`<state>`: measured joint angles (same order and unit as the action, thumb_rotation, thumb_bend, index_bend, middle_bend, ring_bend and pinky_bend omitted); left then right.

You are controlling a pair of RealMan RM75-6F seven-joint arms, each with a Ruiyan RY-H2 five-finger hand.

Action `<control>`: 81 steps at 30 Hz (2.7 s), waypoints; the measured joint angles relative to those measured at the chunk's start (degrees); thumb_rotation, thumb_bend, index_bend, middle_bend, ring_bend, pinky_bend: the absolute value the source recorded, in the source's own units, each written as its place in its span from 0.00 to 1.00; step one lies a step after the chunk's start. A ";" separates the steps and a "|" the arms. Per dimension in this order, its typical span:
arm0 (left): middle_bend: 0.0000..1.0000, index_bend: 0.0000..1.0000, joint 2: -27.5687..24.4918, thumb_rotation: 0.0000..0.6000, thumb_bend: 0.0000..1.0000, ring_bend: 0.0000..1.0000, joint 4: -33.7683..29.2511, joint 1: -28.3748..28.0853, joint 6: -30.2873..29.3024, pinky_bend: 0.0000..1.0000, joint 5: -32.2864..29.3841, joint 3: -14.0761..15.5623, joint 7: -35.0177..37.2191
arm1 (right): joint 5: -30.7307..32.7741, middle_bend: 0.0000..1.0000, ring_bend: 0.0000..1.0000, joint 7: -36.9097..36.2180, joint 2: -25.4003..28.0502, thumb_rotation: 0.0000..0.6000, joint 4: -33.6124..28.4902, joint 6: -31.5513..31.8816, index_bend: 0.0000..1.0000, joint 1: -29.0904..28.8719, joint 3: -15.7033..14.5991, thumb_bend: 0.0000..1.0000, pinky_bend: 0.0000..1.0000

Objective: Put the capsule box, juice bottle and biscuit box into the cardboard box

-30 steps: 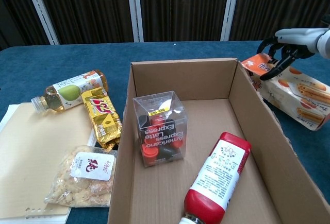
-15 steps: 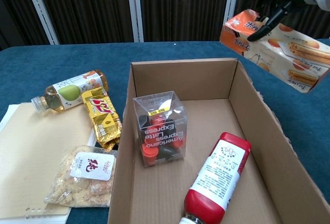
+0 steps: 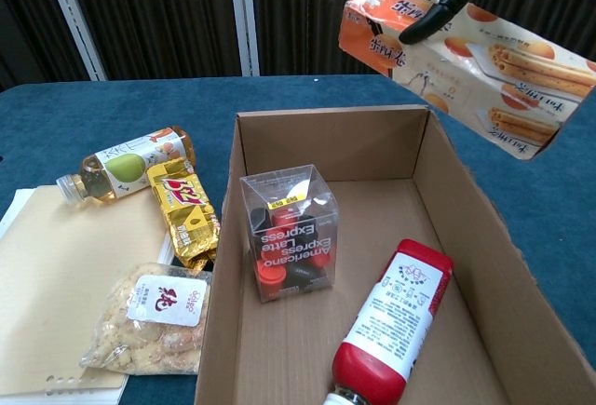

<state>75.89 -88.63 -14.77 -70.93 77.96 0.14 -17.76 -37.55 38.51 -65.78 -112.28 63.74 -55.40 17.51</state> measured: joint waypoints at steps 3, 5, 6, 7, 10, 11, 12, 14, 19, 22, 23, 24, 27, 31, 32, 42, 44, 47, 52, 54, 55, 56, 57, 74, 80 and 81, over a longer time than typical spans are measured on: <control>0.00 0.00 -0.26 0.84 0.00 0.00 -0.20 -0.10 0.09 0.00 0.70 0.20 0.39 | 0.95 0.58 0.78 3.24 -0.26 1.00 -4.60 4.76 0.73 -0.26 -0.35 0.32 1.00; 0.00 0.00 -0.48 0.84 0.00 0.00 -0.42 -0.10 -0.08 0.00 1.38 0.39 0.79 | 1.62 0.58 0.77 5.79 -1.09 1.00 -7.23 8.43 0.73 -0.47 -0.78 0.32 1.00; 0.00 0.00 -0.68 0.84 0.00 0.00 -0.59 -0.04 -0.27 0.00 1.90 0.58 1.12 | 1.89 0.58 0.77 6.93 -1.63 1.00 -8.21 10.05 0.73 -0.57 -1.00 0.32 1.00; 0.00 0.00 -0.93 0.84 0.00 0.00 -0.78 0.04 -0.46 0.00 2.44 0.81 1.52 | 2.15 0.58 0.77 8.10 -2.30 1.00 -9.08 11.70 0.73 -0.67 -1.24 0.32 1.00; 0.00 0.00 -1.62 0.84 0.00 0.00 -1.22 0.25 -0.80 0.00 3.58 1.38 2.56 | 3.14 0.58 0.77 11.74 -5.37 1.00 -11.24 17.21 0.72 -1.03 -2.01 0.32 1.00; 0.00 0.00 -1.83 0.84 0.00 0.00 -1.33 0.29 -0.89 0.00 3.96 1.55 2.86 | 3.56 0.58 0.77 12.99 -6.98 1.00 -11.76 19.42 0.72 -1.18 -2.22 0.32 1.00; 0.00 0.00 -2.08 0.84 0.00 0.00 -1.46 0.35 -0.99 0.00 4.45 1.78 3.28 | 3.87 0.58 0.77 13.90 -8.31 1.00 -12.02 21.09 0.72 -1.31 -2.36 0.32 1.00; 0.00 0.00 -2.44 0.84 0.00 0.00 -1.63 0.41 -1.08 0.00 5.08 2.09 3.94 | 4.67 0.58 0.77 16.12 -11.64 1.00 -12.35 24.83 0.72 -1.66 -2.62 0.32 1.00; 0.00 0.00 -3.40 0.84 0.00 0.00 -1.94 0.65 -1.66 0.00 6.27 2.50 5.67 | 6.38 0.57 0.76 20.63 -18.98 1.00 -11.97 31.82 0.72 -2.74 -2.70 0.32 1.00; 0.00 0.00 -3.97 0.84 0.00 0.00 -1.96 0.82 -1.97 0.00 6.76 2.66 6.89 | 7.17 0.57 0.76 22.88 -23.11 1.00 -11.35 35.38 0.72 -3.42 -2.46 0.32 1.00; 0.00 0.00 -4.13 0.84 0.00 0.00 -1.95 0.86 -2.00 0.00 6.87 2.71 7.26 | 7.42 0.57 0.76 23.77 -24.59 1.00 -11.11 36.65 0.72 -3.66 -2.40 0.32 1.00; 0.00 0.00 -4.35 0.84 0.00 0.00 -1.91 0.90 -2.02 0.00 7.05 2.79 7.76 | 7.55 0.57 0.76 24.40 -25.60 1.00 -10.92 37.54 0.72 -3.80 -2.37 0.32 1.00; 0.00 0.00 -4.85 0.83 0.00 0.00 -1.68 0.96 -1.96 0.00 7.56 3.06 8.80 | 7.60 0.56 0.76 25.80 -28.28 1.00 -10.30 39.88 0.71 -4.00 -2.41 0.32 1.00; 0.00 0.00 -5.34 0.84 0.00 0.00 -1.43 1.15 -2.13 0.00 8.06 3.30 9.79 | 7.00 0.52 0.73 26.47 -29.67 1.00 -9.46 41.31 0.66 -3.43 -2.52 0.27 0.99; 0.00 0.00 -5.42 0.84 0.00 0.00 -1.40 1.22 -2.29 0.00 8.16 3.31 9.92 | 6.82 0.49 0.71 26.53 -29.78 1.00 -9.30 41.54 0.62 -3.15 -2.48 0.25 0.98; 0.00 0.00 -5.71 0.84 0.00 0.00 -1.51 1.66 -2.92 0.00 9.14 3.55 10.41 | 6.06 0.12 0.44 27.32 -30.41 1.00 -9.79 42.19 0.19 -1.72 -2.27 0.11 0.73; 0.00 0.00 -5.75 0.84 0.00 0.00 -1.57 1.68 -2.99 0.00 9.29 3.54 10.56 | 6.96 0.03 0.36 27.96 -30.46 1.00 -10.36 42.08 0.07 -1.51 -2.23 0.08 0.66; 0.00 0.00 -5.87 0.84 0.00 0.00 -1.61 1.70 -3.13 0.00 9.67 3.56 10.89 | 8.86 0.00 0.28 29.62 -30.43 1.00 -11.47 42.06 0.01 -1.39 -1.76 0.05 0.59; 0.00 0.00 -6.12 0.84 0.00 0.00 -1.61 1.71 -3.29 0.00 10.17 3.58 11.62 | 11.49 0.00 0.08 33.46 -31.16 1.00 -13.32 43.60 0.00 -1.86 -0.75 0.00 0.43; 0.00 0.00 -6.23 0.84 0.00 0.00 -1.64 1.73 -3.38 0.00 10.46 3.64 11.87 | 12.06 0.00 0.02 34.78 -31.99 1.00 -13.88 44.67 0.00 -2.21 -0.47 0.00 0.37; 0.00 0.00 -6.28 0.84 0.00 0.00 -1.65 1.74 -3.45 0.00 10.58 3.68 11.97 | 12.15 0.00 0.00 35.24 -32.34 1.00 -14.03 45.06 0.00 -2.37 -0.43 0.00 0.34; 0.00 0.00 -6.34 0.84 0.00 0.00 -1.69 1.78 -3.56 0.00 10.71 3.71 12.08 | 12.20 0.00 0.00 35.66 -32.83 1.00 -14.20 45.47 0.00 -2.56 -0.42 0.00 0.32; 0.00 0.00 -6.45 0.84 0.00 0.00 -1.73 1.85 -3.82 0.00 10.98 3.77 12.30 | 12.22 0.00 0.00 35.84 -33.20 1.00 -14.34 45.73 0.00 -2.66 -0.39 0.00 0.30; 0.00 0.00 -7.48 0.84 0.00 0.00 -1.65 2.73 -6.04 0.00 13.03 4.02 14.73 | 6.14 0.00 0.00 37.26 -33.42 1.00 -17.65 48.20 0.00 -3.27 -0.73 0.00 0.07; 0.00 0.00 -7.76 0.84 0.00 0.00 -1.63 3.33 -7.83 0.00 13.11 3.53 15.38 | 0.32 0.00 0.00 31.91 -26.16 1.00 -19.57 43.93 0.00 -0.66 -3.64 0.00 0.05; 0.00 0.00 -7.80 0.84 0.00 0.00 -1.60 3.56 -8.35 0.00 13.00 3.29 15.43 | -0.73 0.00 0.00 30.37 -24.47 1.00 -19.75 42.83 0.00 0.05 -4.32 0.00 0.05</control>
<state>68.09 -90.23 -11.21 -79.28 90.96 3.43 -2.33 -38.28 68.88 -90.25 -132.03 106.58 -55.35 13.19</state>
